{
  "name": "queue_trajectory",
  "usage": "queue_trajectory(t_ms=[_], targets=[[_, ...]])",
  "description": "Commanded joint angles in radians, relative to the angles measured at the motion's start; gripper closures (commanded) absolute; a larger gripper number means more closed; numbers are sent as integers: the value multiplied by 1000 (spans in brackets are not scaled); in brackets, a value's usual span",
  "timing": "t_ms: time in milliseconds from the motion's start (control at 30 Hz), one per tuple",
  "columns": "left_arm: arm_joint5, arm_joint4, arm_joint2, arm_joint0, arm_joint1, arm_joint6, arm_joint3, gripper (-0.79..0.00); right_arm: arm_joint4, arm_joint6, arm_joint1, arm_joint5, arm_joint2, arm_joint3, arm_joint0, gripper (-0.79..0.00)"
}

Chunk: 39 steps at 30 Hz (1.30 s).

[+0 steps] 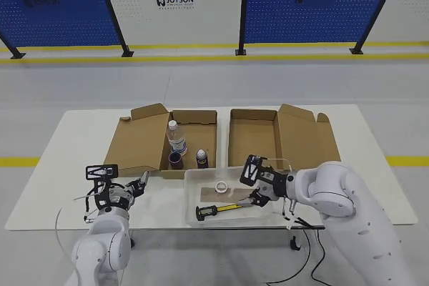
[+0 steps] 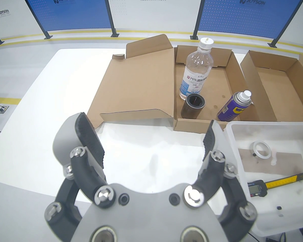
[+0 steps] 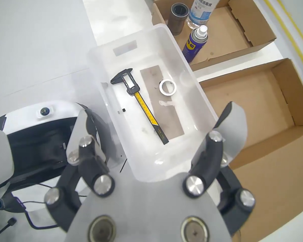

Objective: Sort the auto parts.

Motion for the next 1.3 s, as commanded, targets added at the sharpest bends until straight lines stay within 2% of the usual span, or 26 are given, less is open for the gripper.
queue_trajectory(t_ms=[0, 167, 300, 367, 400, 600, 633, 700, 733, 767, 867, 1067, 1267], targets=[[0, 0, 0, 0, 0, 0, 0, -785, -7, 60, -5, 33, -59, 22, 71, -785], [0, 0, 0, 0, 0, 0, 0, -785, 16, 139, -17, 111, -262, 136, 253, -785], [0, 0, 0, 0, 0, 0, 0, -785, 75, 158, -32, 130, -429, 247, 389, -776], [0, 0, 0, 0, 0, 0, 0, -785, 103, 158, -41, 130, -504, 300, 444, -677], [0, 0, 0, 0, 0, 0, 0, -785, 116, 157, -47, 129, -539, 323, 468, -597], [0, 0, 0, 0, 0, 0, 0, -785, 176, 130, -83, 102, -710, 441, 574, -619], [0, 0, 0, 0, 0, 0, 0, -785, 177, 125, -90, 97, -732, 460, 587, -613], [0, 0, 0, 0, 0, 0, 0, -785, 188, 111, -104, 83, -768, 495, 606, -520], [0, 0, 0, 0, 0, 0, 0, -785, 190, 105, -112, 77, -785, 512, 613, -449], [0, 0, 0, 0, 0, 0, 0, -785, 187, 103, -120, 75, -802, 526, 619, -465], [0, 0, 0, 0, 0, 0, 0, -785, 176, 91, -144, 63, -841, 562, 631, -434], [0, 0, 0, 0, 0, 0, 0, -785, 135, 47, -194, 46, -885, 628, 632, -459], [0, 0, 0, 0, 0, 0, 0, -785, 68, 4, -246, 25, -929, 682, 629, -391]])
